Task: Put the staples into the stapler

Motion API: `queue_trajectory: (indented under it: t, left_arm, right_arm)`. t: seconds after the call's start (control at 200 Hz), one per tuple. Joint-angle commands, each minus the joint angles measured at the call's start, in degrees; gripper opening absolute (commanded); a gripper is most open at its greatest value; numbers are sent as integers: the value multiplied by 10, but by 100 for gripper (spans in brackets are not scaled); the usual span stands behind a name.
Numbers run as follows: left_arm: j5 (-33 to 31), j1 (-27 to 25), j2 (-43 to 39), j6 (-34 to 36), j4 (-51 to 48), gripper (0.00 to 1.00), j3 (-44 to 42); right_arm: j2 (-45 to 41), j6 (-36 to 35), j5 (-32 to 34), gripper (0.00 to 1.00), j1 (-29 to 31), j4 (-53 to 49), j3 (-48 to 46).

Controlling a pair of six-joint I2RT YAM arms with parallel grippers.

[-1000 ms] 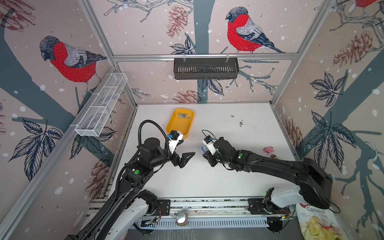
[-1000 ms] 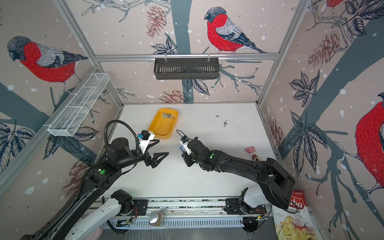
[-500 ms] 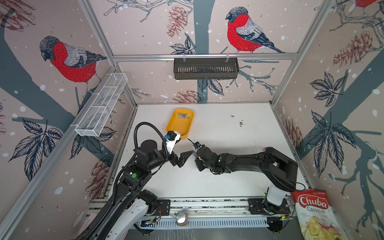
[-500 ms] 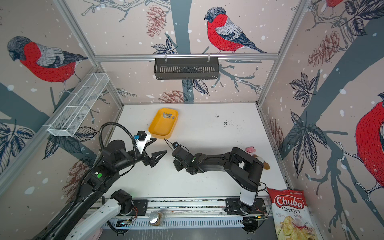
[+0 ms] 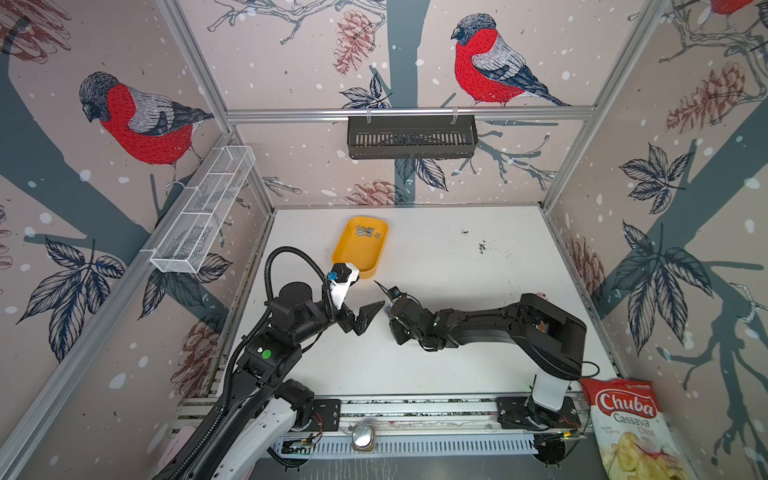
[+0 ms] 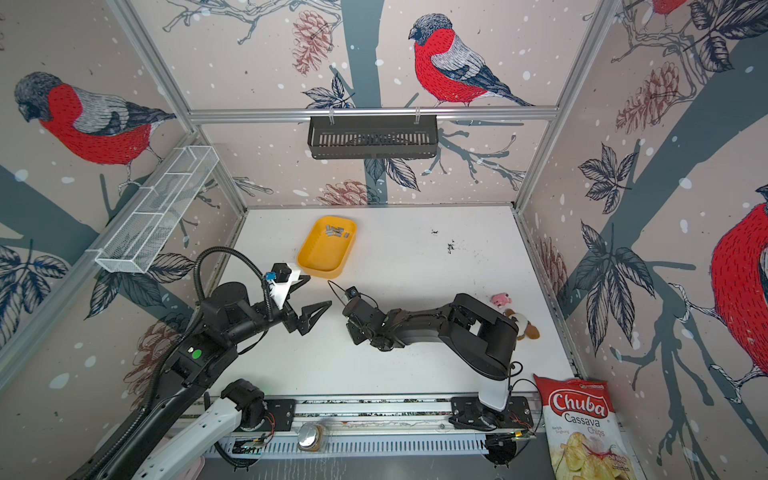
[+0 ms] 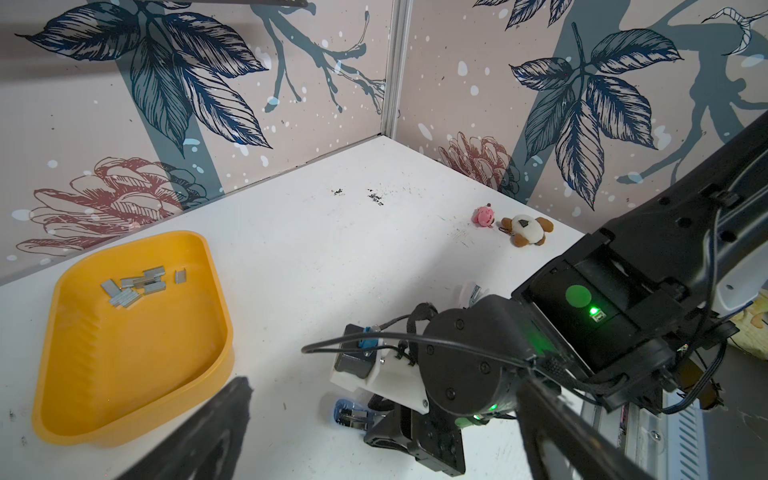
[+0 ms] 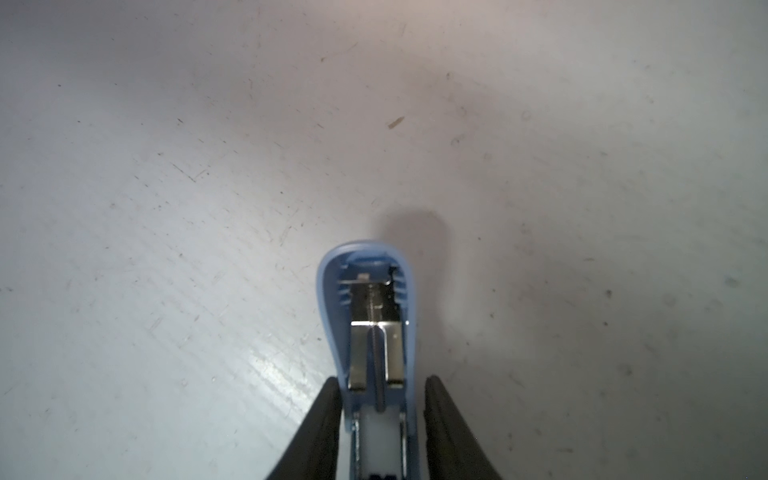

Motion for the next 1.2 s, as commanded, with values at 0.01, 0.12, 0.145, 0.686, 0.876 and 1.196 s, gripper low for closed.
queue_trajectory:
  t: [0.01, 0.12, 0.145, 0.686, 0.876, 1.196]
  left_arm:
    - [6, 0, 0, 5, 26, 99, -1]
    - [12, 0, 1, 4, 31, 99, -2]
    - [15, 1, 1, 3, 33, 99, -3]
    - [-57, -110, 112, -44, 109, 99, 3]
    - [-78, -159, 200, -70, 148, 99, 19]
    - [-51, -161, 259, -105, 185, 99, 20]
  right_arm:
    - [-31, 12, -7, 45, -1, 30, -12]
    - [-69, 19, -11, 47, -6, 38, -32]
    - [-83, 20, -11, 47, -8, 40, -39]
    - [-492, 16, 55, 53, -95, -120, -173]
    - [-585, 79, 82, 54, -150, -205, -205]
    - [-601, 135, -138, 55, -363, -172, -306]
